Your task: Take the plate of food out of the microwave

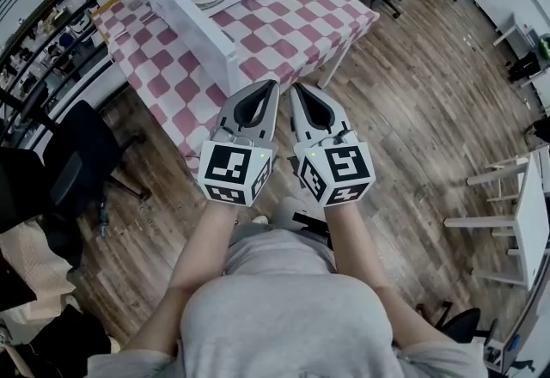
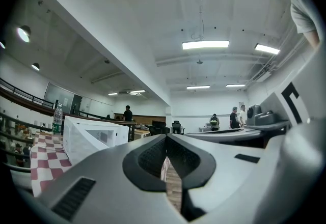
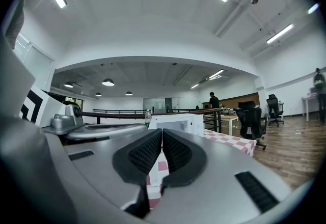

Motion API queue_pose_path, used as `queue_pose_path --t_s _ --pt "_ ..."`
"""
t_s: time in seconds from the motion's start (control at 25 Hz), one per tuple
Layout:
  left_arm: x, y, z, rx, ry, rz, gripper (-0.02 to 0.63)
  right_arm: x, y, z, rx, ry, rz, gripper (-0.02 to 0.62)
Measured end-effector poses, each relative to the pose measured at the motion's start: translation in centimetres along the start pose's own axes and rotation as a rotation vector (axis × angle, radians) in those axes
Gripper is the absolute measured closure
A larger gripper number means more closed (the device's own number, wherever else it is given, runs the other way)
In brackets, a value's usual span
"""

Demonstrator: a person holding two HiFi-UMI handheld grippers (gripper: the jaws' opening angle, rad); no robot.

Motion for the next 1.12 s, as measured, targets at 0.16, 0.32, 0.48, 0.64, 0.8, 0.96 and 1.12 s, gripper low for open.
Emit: queue_pose_path --t_s 0.16,0.32,0.48,0.64,0.8,0.96,1.12 --pt "1.0 -1.2 0.2 0.001 0.004 0.013 0.603 -0.4 -1.7 -0.1 0.0 -0.002 -0.001 0.568" --pt "2.4 -2.6 0.0 -0.007 0.021 0.064 0.603 -1.2 -3.2 -0.6 0.002 -0.005 0.009 0.568" --pt "3.5 -4.9 -0.1 -0.01 0.036 0.104 0.603 -2.6 -5.1 -1.0 -0.005 -0.005 0.039 0.569" --pt "4.1 -7.2 -0.2 -0.015 0.034 0.131 0.603 -4.5 -7.1 -1.3 -0.008 -0.008 0.059 0.568" --pt "5.1 -9.8 -0.1 -0.022 0.036 0.166 0.603 -6.3 -9.3 -1.7 -0.007 0.003 0.098 0.569" --pt "5.9 -12.8 0.1 -0.033 0.038 0.202 0.603 -8.6 -11.6 -2.0 -0.006 0.001 0.131 0.569" --pt "6.9 -15.5 0.2 -0.042 0.039 0.244 0.603 -10.7 -13.9 -2.4 -0.011 0.005 0.18 0.569"
Point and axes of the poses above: the fingertips, and each gripper's own axes: y backward along the fingers, x to its left, z out of its top, the point moved 2 cm from there along y, backward along the fingers, and after that the axes turned 12 degrees about y, right-handed, at the moved point
